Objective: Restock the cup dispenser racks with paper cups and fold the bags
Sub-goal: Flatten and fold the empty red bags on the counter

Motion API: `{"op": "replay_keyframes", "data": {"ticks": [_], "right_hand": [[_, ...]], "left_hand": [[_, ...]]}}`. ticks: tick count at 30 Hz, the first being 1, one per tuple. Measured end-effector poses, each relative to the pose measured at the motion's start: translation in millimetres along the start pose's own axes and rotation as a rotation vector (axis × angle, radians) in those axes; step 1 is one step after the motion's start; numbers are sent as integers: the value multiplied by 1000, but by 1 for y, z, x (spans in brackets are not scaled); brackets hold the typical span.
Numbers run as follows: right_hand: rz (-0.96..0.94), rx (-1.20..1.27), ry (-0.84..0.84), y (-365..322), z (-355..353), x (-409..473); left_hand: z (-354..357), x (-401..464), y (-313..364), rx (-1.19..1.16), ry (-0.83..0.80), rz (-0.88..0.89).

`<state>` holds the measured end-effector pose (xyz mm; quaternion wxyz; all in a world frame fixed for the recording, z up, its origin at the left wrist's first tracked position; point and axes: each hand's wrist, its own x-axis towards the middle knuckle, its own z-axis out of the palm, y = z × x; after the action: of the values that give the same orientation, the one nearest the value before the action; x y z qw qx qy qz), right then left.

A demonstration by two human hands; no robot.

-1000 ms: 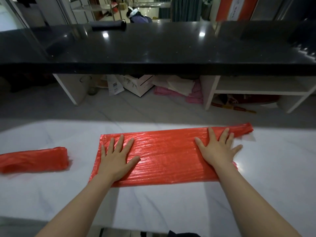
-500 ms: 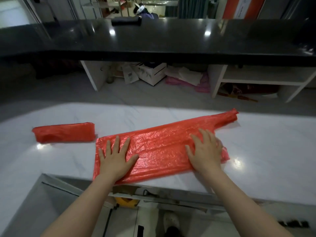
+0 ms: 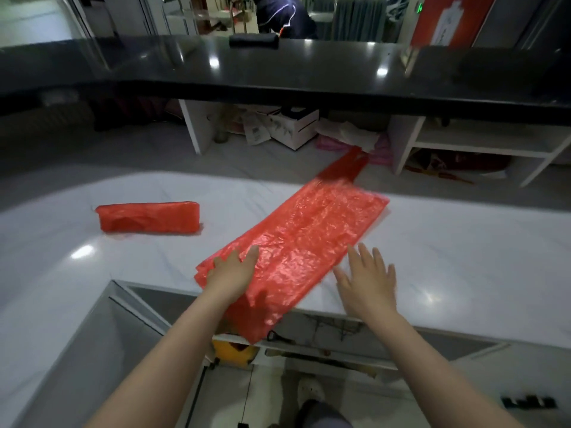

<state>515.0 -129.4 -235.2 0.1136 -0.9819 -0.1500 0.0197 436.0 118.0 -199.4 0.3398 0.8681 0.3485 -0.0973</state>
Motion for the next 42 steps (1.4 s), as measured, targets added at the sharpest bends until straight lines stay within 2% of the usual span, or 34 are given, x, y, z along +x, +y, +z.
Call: {"op": "replay_keyframes", "data": {"ticks": [2, 4, 7, 9, 11, 13, 17, 20, 23, 26, 28, 34, 37, 42], "right_hand": [[-149, 33, -4, -11, -3, -4], [-230, 38, -82, -23, 0, -7], [-152, 6, -152, -22, 5, -4], [-92, -45, -142, -12, 2, 3], [-40, -60, -101, 0, -2, 7], [-27, -26, -49, 7, -5, 5], [-86, -8, -17, 9, -2, -12], [-155, 33, 29, 8, -1, -25], [-302, 88, 67, 11, -2, -40], [-439, -23, -86, 16, 3, -53], [-429, -105, -153, 17, 10, -54], [-212, -74, -98, 2, 14, -51], [-231, -28, -124, 6, 12, -52], [-276, 126, -111, 15, 6, -51]], "left_hand": [[0, -6, 3, -38, 1, 42], [0, -12, 0, -105, -5, 101], [3, -18, -14, 76, 64, 218], [6, -16, -27, 287, 120, 356], [10, -13, -37, 399, 156, 446], [13, -11, -43, 407, 170, 503], [19, -7, -38, 353, 76, 593], [19, -3, -33, 444, 47, 655], [18, 0, -35, 483, 44, 674], [18, -2, -40, 458, 57, 706], [19, -5, -41, 390, 89, 726], [19, -5, -49, 408, 111, 720], [16, -10, -53, 433, 113, 787], [12, -14, -58, 277, 222, 805]]}}
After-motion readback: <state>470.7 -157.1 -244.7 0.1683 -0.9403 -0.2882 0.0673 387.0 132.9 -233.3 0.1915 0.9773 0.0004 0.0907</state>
